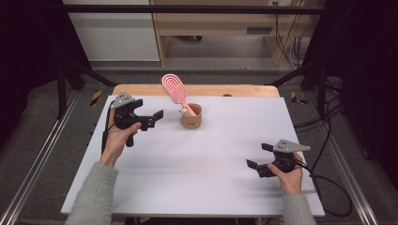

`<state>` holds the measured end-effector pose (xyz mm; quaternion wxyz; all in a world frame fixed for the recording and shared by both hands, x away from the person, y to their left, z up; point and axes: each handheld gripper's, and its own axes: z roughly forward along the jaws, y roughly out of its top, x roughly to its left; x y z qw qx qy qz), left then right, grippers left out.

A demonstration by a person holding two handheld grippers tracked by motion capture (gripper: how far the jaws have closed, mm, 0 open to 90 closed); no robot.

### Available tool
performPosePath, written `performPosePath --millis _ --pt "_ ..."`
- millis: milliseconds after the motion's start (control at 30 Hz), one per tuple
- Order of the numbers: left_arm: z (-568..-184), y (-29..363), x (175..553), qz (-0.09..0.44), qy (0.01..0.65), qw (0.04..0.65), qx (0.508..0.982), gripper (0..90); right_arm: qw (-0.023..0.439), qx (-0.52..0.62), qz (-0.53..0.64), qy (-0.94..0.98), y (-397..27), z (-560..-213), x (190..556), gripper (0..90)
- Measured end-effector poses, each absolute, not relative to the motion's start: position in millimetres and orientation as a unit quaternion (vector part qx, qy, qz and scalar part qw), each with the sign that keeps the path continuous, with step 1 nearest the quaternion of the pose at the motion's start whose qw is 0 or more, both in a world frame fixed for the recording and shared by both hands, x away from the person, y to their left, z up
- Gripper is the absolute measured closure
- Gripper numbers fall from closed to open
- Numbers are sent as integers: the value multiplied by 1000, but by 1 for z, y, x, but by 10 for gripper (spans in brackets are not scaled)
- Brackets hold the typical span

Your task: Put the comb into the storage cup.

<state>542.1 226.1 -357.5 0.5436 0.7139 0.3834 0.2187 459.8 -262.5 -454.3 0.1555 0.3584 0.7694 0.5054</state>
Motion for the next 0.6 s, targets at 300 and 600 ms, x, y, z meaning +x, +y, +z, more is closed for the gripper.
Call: performPosePath --millis 300,600 --pt "-368 243 519 219 374 546 717 0 155 359 504 770 -262 -454 460 44" --pt "-392 258 497 210 367 543 725 0 155 359 502 772 -262 -455 460 44"
